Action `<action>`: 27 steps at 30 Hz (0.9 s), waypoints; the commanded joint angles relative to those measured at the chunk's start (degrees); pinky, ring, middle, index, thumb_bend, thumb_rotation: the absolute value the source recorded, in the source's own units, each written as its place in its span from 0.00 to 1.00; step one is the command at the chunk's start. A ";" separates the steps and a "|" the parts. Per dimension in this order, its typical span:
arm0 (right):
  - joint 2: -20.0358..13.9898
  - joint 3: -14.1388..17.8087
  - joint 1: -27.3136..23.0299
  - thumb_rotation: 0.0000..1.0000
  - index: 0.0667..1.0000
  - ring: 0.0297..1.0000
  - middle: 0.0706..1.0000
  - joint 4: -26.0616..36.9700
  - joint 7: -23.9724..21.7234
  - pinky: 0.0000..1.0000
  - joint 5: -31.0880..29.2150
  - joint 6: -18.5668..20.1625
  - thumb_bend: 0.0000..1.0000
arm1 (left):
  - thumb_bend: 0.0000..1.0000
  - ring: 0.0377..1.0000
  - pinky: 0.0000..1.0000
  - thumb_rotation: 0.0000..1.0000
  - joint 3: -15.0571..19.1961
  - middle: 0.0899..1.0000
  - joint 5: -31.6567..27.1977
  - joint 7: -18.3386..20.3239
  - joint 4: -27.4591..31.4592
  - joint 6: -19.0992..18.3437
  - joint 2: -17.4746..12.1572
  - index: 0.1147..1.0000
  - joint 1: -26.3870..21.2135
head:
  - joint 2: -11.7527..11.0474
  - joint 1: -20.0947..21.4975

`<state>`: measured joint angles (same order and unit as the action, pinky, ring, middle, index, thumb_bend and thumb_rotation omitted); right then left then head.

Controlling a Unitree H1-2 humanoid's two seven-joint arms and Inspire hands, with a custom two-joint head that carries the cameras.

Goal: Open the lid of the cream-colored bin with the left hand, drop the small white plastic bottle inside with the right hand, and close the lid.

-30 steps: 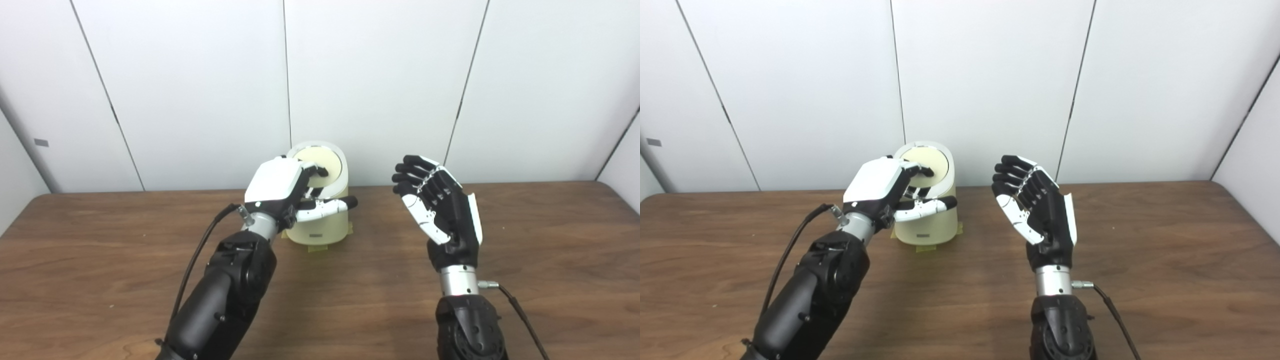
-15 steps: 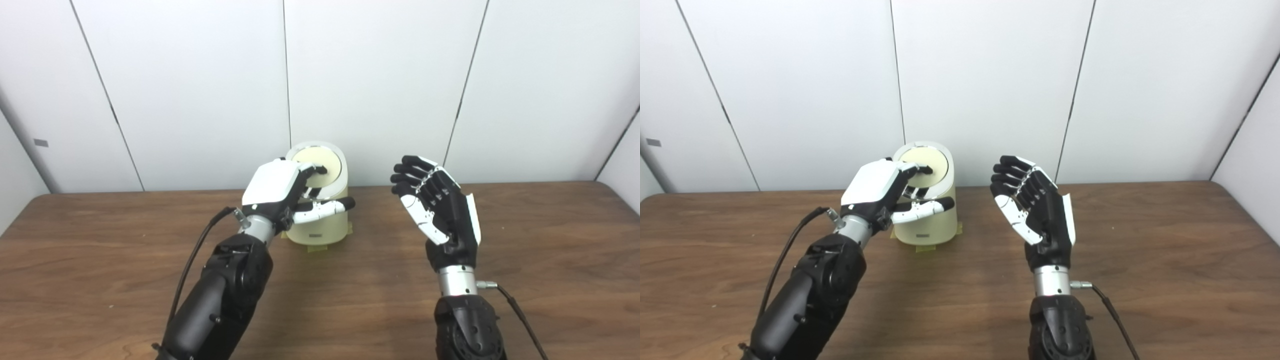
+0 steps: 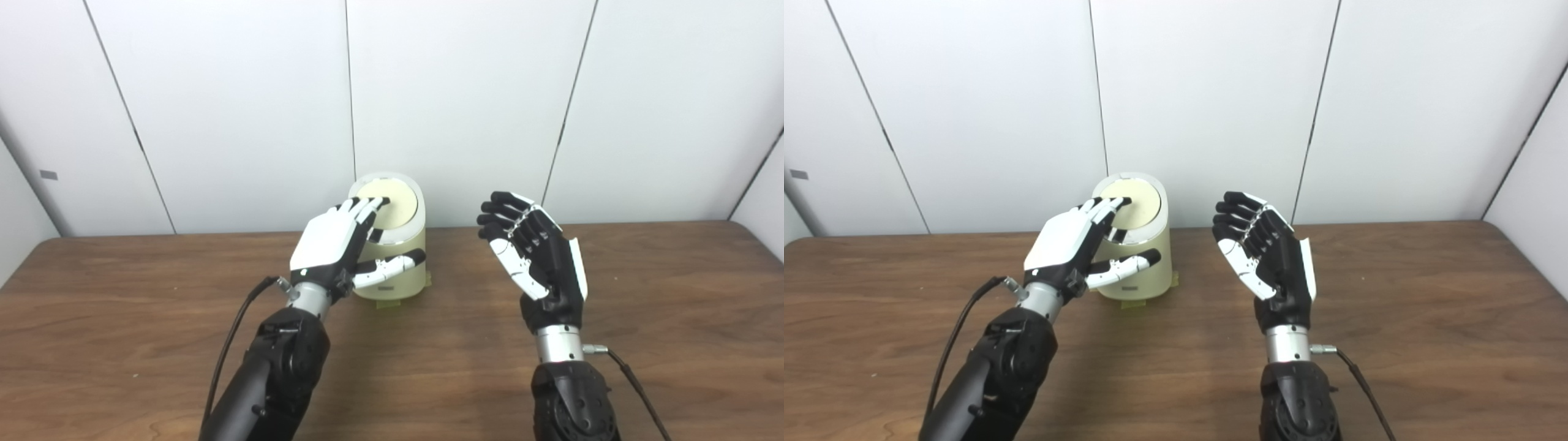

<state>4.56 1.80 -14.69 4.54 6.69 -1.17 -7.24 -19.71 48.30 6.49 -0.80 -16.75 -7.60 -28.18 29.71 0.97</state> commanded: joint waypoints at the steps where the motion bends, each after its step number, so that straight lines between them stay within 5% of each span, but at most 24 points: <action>1: 0.34 -0.17 -2.02 0.33 0.62 0.61 0.62 1.85 -0.16 0.55 0.24 -1.31 0.34 | 0.68 1.00 1.00 0.86 1.15 0.99 -0.52 -3.25 3.09 1.91 0.39 0.99 -1.57 | 0.04 0.05; 6: 0.28 -0.08 -1.95 0.34 0.62 0.61 0.62 1.78 -0.29 0.56 0.07 -1.47 0.33 | 0.67 0.99 1.00 0.89 2.80 0.98 -1.59 -7.28 5.43 5.02 0.96 0.98 0.17 | 0.11 0.07; 10: 0.05 -0.01 -1.91 0.34 0.62 0.62 0.62 1.89 -0.50 0.56 -0.22 -1.38 0.34 | 0.62 0.95 0.88 0.86 4.26 0.94 -3.35 -9.94 7.65 7.04 1.68 0.93 2.07 | 0.05 -0.16; 13: -0.09 -0.02 -1.88 0.34 0.62 0.62 0.62 2.08 -0.55 0.56 -0.13 -1.33 0.34 | 0.49 0.92 0.74 0.84 6.19 0.91 -7.44 -11.14 10.03 9.18 2.73 0.88 4.02 | 0.09 -0.11; 18: -0.50 0.19 -2.04 0.34 0.63 0.62 0.62 1.80 -0.28 0.56 0.51 -1.81 0.32 | 0.23 0.73 0.61 0.63 11.33 0.74 -16.55 -15.92 12.66 15.96 6.04 0.71 8.00 | 0.24 -0.29; 23: -1.06 0.19 -2.09 0.34 0.63 0.62 0.63 1.93 -0.31 0.56 1.05 -2.24 0.32 | 0.22 0.71 0.62 0.55 14.97 0.71 -28.24 -14.97 15.44 20.13 7.76 0.70 11.30 | 0.41 -0.33; 27: -1.56 0.07 -1.93 0.32 0.64 0.62 0.64 1.44 -0.58 0.55 0.99 -3.13 0.31 | 0.24 0.72 0.65 0.51 16.77 0.71 -33.74 -14.23 19.08 18.48 9.07 0.69 14.39 | 0.12 -0.74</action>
<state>3.19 1.95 -14.70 4.54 6.73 -0.55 -7.55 -3.21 16.13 -8.08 15.90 1.08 0.60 -12.97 29.79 0.18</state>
